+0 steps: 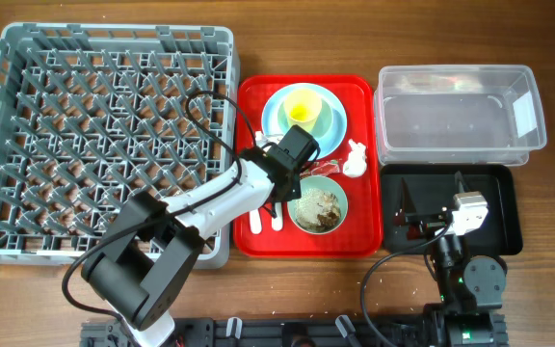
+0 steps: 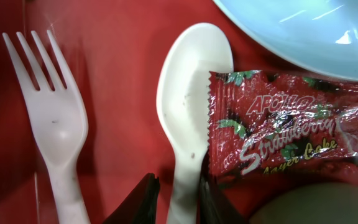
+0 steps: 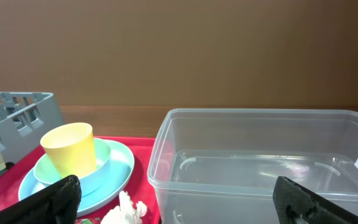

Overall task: Sort waste into correct bins and load items into the dishwasher rack
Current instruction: 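Grasp the white plastic knife with the left gripper and lift it, then carry the knife over the grey rack and insert it upright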

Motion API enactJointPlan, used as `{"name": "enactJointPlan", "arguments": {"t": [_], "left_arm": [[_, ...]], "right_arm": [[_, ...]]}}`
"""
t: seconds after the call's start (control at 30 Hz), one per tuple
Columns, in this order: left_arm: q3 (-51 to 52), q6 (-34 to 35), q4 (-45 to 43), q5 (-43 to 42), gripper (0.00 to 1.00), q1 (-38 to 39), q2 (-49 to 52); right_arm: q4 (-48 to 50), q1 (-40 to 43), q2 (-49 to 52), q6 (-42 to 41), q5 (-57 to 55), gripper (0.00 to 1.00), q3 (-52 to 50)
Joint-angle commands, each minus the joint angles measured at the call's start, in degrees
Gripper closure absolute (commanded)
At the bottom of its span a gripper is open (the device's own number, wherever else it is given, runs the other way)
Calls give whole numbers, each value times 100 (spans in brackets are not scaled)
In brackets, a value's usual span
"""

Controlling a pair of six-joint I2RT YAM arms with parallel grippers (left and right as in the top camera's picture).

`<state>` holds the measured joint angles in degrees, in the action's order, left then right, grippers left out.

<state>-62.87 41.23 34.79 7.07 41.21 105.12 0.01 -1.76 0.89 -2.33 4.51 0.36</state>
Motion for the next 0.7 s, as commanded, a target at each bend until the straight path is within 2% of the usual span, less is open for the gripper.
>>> {"name": "enactJointPlan", "arguments": {"t": [0.0, 0.17, 0.2, 0.23, 0.37, 0.4, 0.5, 0.67], "left_arm": [[269, 37, -240, 120, 77, 31, 76], [380, 37, -380, 120, 76, 31, 76], [378, 37, -380, 151, 88, 28, 74], [376, 37, -380, 254, 96, 26, 72], [372, 35, -354, 1130, 96, 24, -175], [365, 33, -352, 1668, 96, 26, -588], [361, -79, -348, 2009, 96, 26, -1364], [361, -1460, -509, 2761, 96, -20, -2839]], "right_arm": [[26, 28, -31, -66, 87, 0, -4], [26, 28, -31, -66, 87, 0, -4], [26, 28, -31, -68, 87, 0, -4], [26, 28, -31, -68, 87, 0, -4], [26, 28, -31, -68, 87, 0, -4], [26, 28, -31, -68, 87, 1, -4], [26, 28, -31, -68, 87, 0, -4], [26, 28, -31, -66, 87, 0, -4]]}}
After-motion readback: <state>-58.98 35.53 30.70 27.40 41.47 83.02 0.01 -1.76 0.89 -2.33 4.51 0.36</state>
